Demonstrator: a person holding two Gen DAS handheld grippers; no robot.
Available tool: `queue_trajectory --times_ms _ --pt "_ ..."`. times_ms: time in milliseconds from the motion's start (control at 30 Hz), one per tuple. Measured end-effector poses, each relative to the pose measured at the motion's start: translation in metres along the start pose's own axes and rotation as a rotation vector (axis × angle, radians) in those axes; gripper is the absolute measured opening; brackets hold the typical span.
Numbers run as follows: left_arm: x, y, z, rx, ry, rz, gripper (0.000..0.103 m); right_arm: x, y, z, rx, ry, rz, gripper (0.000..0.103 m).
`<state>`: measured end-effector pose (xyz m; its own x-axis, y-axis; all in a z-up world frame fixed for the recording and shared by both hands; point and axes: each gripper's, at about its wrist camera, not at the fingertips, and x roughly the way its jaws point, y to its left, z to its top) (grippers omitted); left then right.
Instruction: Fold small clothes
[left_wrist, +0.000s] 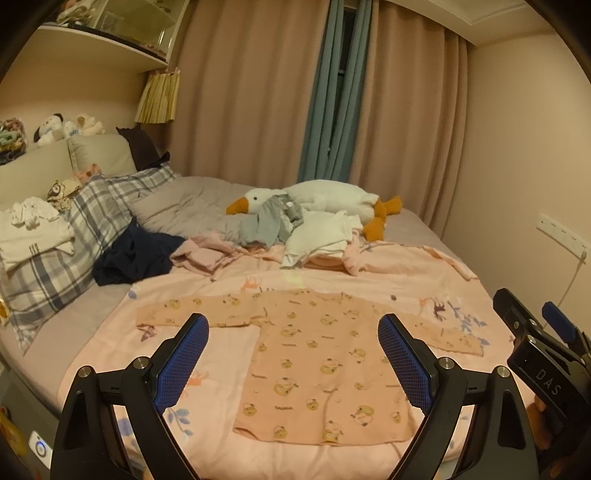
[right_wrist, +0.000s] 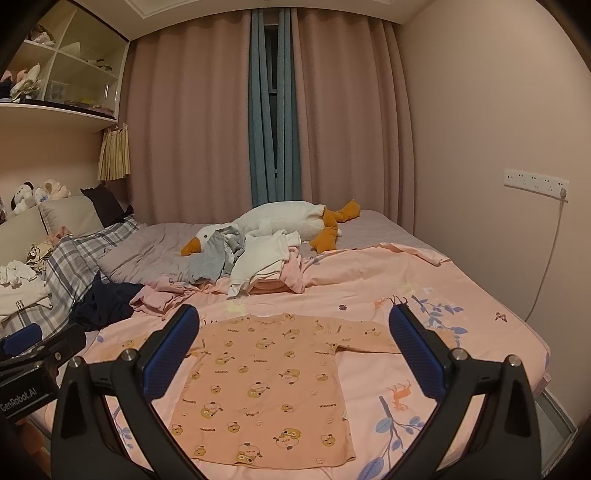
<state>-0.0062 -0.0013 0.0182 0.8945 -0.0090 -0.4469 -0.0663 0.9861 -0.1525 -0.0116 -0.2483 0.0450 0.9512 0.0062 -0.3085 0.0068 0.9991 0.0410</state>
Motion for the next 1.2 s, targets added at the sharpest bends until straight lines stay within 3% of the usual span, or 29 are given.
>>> queue_trajectory --times_ms 900,1067,1200 --pt "0.014 -0.006 -0.004 0.028 0.018 0.016 0.093 0.013 0.0 -0.003 -0.005 0.018 0.008 0.103" --pt "0.032 -0.006 -0.002 0.042 0.045 -0.027 0.093 0.027 -0.009 -0.003 0.014 0.036 0.026 0.103" --pt "0.068 0.005 0.01 0.017 0.097 -0.087 0.093 0.054 -0.029 -0.001 0.051 0.056 0.058 0.103"
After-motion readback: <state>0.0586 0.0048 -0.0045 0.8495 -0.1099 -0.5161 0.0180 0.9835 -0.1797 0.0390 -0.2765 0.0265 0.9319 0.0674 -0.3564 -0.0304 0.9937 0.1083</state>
